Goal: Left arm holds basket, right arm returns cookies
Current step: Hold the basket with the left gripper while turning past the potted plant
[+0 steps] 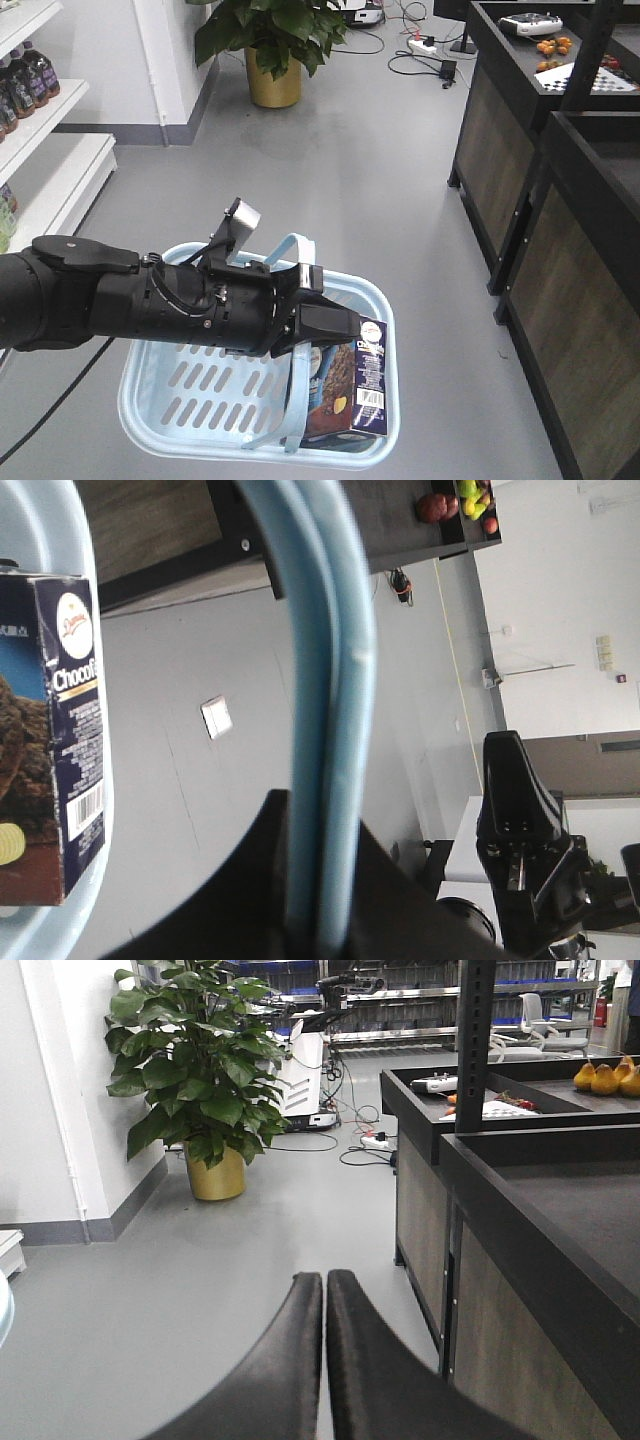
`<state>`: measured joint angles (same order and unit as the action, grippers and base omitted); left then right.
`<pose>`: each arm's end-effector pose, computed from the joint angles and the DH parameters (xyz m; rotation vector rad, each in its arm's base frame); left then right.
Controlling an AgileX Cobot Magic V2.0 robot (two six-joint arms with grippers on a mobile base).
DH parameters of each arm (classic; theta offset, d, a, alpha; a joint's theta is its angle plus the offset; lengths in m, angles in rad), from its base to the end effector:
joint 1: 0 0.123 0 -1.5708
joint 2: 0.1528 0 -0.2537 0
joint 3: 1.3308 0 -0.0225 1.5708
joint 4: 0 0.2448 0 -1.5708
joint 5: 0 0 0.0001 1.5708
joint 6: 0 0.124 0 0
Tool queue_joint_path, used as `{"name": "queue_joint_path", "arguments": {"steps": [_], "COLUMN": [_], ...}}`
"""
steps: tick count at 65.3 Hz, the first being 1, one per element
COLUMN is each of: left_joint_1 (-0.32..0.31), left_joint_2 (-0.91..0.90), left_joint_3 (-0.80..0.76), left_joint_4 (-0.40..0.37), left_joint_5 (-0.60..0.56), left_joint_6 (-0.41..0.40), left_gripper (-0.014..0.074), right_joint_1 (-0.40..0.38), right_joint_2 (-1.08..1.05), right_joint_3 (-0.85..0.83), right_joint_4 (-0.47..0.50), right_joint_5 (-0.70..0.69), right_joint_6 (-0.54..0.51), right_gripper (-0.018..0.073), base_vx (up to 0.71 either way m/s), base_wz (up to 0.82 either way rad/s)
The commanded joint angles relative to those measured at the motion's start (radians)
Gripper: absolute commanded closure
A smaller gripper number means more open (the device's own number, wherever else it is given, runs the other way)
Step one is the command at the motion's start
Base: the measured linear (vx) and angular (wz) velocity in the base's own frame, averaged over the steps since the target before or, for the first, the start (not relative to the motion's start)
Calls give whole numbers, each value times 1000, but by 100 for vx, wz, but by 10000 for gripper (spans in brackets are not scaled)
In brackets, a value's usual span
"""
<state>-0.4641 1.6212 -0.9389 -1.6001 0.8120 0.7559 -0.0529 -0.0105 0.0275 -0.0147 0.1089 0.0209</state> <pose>0.2625 -0.2321 0.2073 0.0851 2.3912 -1.5766 0.1152 -0.0063 0.1937 0.0489 1.6089 -0.0374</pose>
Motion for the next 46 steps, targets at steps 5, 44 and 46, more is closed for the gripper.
{"name": "queue_joint_path", "arguments": {"steps": [5, 44, 46], "left_joint_1": [-4, -4, -4], "left_joint_2": [-52, -52, -52], "left_joint_3": [-29, -29, -29], "left_joint_4": [-63, -63, -63], "left_joint_5": [45, 45, 45], "left_joint_6": [16, 16, 16], "left_gripper": [603, 603, 603], "right_joint_1": [-5, -5, -5], "right_joint_2": [-12, -12, -12], "right_joint_3": [3, 3, 3], "right_joint_4": [-4, -4, -4], "right_joint_5": [-67, -67, -67], "right_joint_6": [-5, -5, -5], "right_gripper": [567, 567, 567], "base_vx": [23, 25, 25], "base_wz": [3, -2, -4]}}
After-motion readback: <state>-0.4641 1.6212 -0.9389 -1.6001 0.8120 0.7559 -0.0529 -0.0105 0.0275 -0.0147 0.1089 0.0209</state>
